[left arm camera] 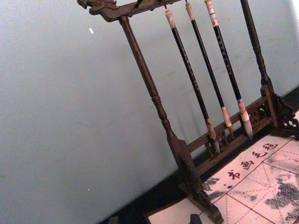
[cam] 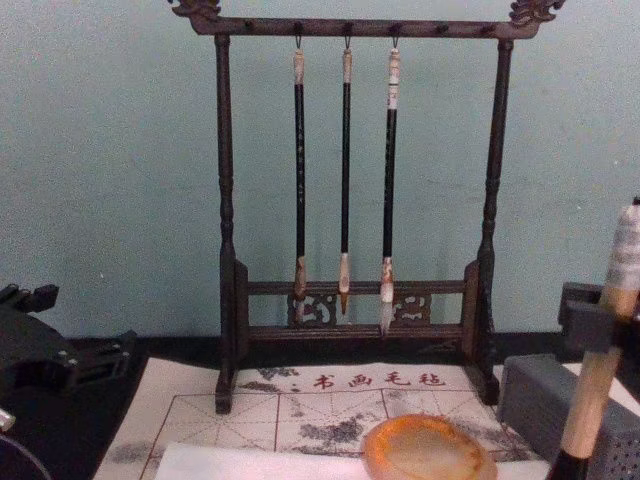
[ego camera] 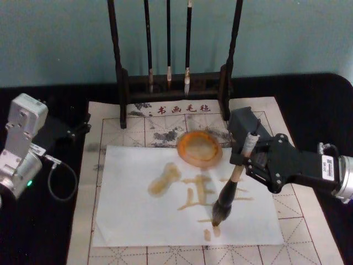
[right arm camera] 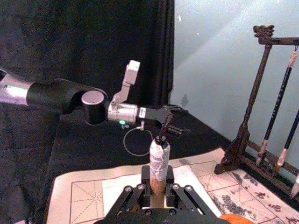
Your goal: Pick up the brush from the inkstone, write on the paper, then place the brush back to its original position.
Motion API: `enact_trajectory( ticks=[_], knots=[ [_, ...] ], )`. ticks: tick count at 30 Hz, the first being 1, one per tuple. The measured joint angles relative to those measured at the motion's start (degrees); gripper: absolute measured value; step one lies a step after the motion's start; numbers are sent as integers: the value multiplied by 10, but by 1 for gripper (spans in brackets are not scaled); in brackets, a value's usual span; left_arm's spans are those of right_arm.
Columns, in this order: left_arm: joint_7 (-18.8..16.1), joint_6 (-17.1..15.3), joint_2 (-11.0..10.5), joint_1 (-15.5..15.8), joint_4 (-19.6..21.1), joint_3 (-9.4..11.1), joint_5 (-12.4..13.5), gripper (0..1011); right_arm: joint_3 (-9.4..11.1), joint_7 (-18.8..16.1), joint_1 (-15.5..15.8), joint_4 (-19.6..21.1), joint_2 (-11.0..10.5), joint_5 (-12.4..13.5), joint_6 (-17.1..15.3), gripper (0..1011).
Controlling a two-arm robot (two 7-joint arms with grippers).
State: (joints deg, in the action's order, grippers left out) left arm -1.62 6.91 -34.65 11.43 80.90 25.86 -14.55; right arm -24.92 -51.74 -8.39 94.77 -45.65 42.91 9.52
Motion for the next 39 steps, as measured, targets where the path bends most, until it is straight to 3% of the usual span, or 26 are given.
enact_trajectory(
  ticks=[39],
  knots=[
    [0,0,0,0,0,0,0,1001,35,10,49,27,-31,10,12,189]
  ],
)
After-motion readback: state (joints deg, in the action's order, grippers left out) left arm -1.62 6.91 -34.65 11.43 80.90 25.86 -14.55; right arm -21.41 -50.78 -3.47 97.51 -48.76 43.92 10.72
